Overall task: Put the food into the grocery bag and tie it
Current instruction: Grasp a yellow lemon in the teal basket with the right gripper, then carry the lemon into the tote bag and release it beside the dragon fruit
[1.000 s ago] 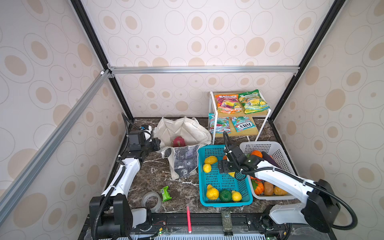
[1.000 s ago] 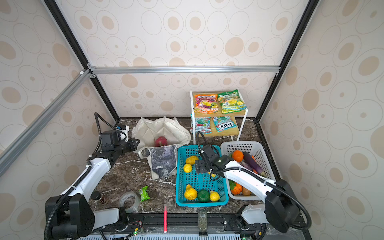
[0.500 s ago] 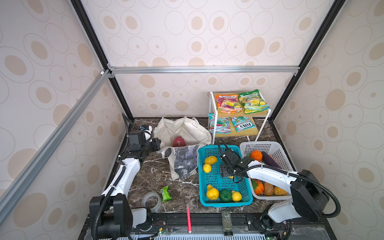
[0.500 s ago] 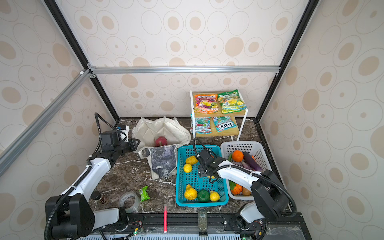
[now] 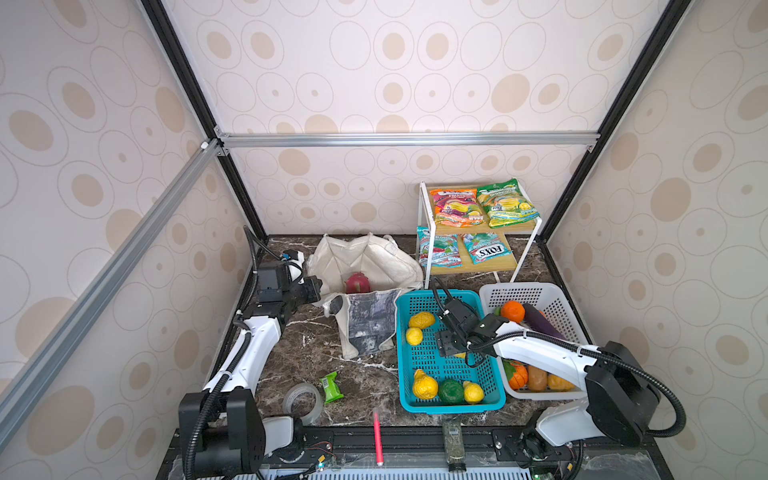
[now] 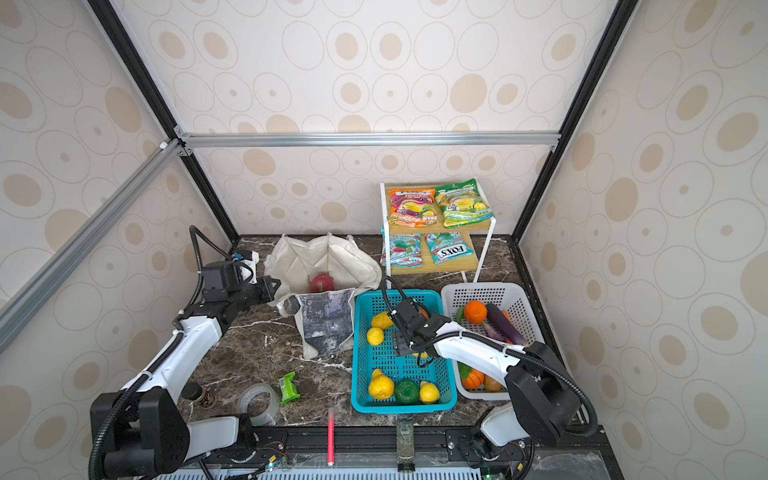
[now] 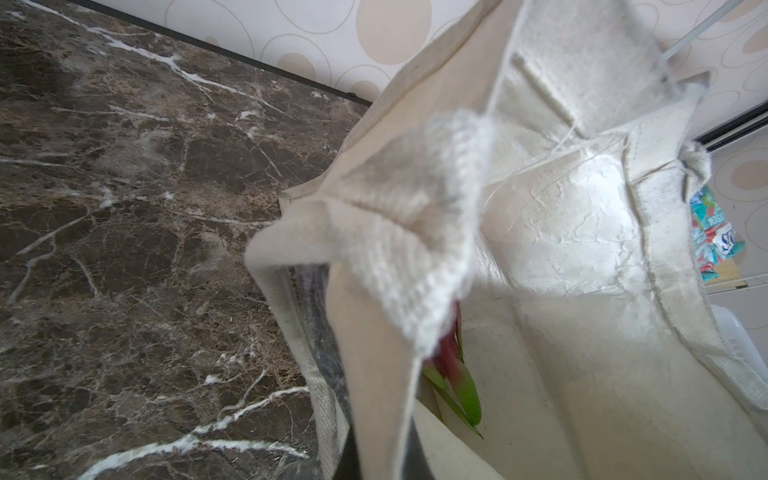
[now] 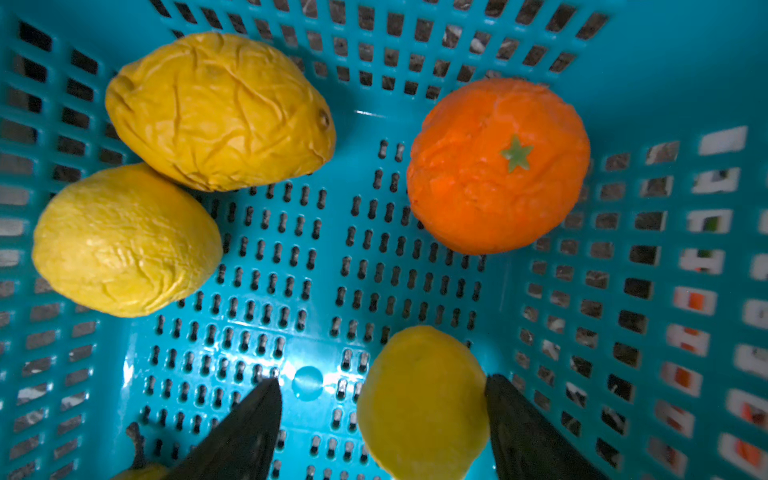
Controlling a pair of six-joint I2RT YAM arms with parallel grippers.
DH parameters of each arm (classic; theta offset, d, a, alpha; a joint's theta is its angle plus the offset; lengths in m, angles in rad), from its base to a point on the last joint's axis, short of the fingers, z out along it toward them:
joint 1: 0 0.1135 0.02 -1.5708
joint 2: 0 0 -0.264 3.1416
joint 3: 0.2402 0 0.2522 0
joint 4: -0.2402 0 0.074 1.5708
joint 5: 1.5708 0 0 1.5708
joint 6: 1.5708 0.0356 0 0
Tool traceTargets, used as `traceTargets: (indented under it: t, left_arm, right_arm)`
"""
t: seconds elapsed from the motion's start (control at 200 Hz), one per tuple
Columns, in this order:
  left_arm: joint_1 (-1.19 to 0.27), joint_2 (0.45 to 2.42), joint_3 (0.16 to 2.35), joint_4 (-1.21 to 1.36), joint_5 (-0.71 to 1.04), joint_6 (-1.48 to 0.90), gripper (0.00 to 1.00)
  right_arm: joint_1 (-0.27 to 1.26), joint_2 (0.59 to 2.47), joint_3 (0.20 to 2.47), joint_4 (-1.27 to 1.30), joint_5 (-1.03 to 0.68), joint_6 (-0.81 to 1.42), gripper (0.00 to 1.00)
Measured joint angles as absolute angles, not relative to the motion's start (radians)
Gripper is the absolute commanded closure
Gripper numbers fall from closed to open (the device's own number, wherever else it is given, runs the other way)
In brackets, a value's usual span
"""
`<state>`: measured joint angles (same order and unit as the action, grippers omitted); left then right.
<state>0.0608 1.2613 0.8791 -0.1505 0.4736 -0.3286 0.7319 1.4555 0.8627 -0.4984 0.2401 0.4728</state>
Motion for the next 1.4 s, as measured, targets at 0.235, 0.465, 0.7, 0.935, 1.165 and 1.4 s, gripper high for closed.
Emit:
traceTargets:
  t: [0.235, 0.465, 0.7, 0.935, 1.165, 1.4]
  left_arm:
    - [0.061, 1.261, 0.879, -0.150, 0.474, -0.328, 1.00]
    - [0.061, 1.261, 0.878, -0.150, 0.474, -0.329, 1.00]
    - [0.061, 1.261, 0.875, -0.150, 0.473, -0.329, 1.00]
    - [0.061, 1.261, 0.875, -0.150, 0.473, -0.329, 1.00]
    - [0.061, 1.261, 0.875, -0.150, 0.474, -0.329, 1.00]
    - [0.061, 1.261, 0.875, -0.149, 0.477, -0.329, 1.00]
  right_arm:
    - [0.732, 1.531, 0.863, -0.512, 0.236, 0.470, 0.28]
    - [0.734, 1.568, 0.863, -0.511, 0.231, 0.477, 0.36]
    - [0.737, 1.547, 0.867, -0.525, 0.228, 0.487, 0.47]
    - [0.737, 1.400, 0.966, -0.568, 0.152, 0.474, 0.46]
    - [0.719, 1.291, 1.189, -0.591, 0.041, 0.434, 0.46]
    - [0.718, 1.411, 1.523, -0.608, -0.006, 0.360, 0.46]
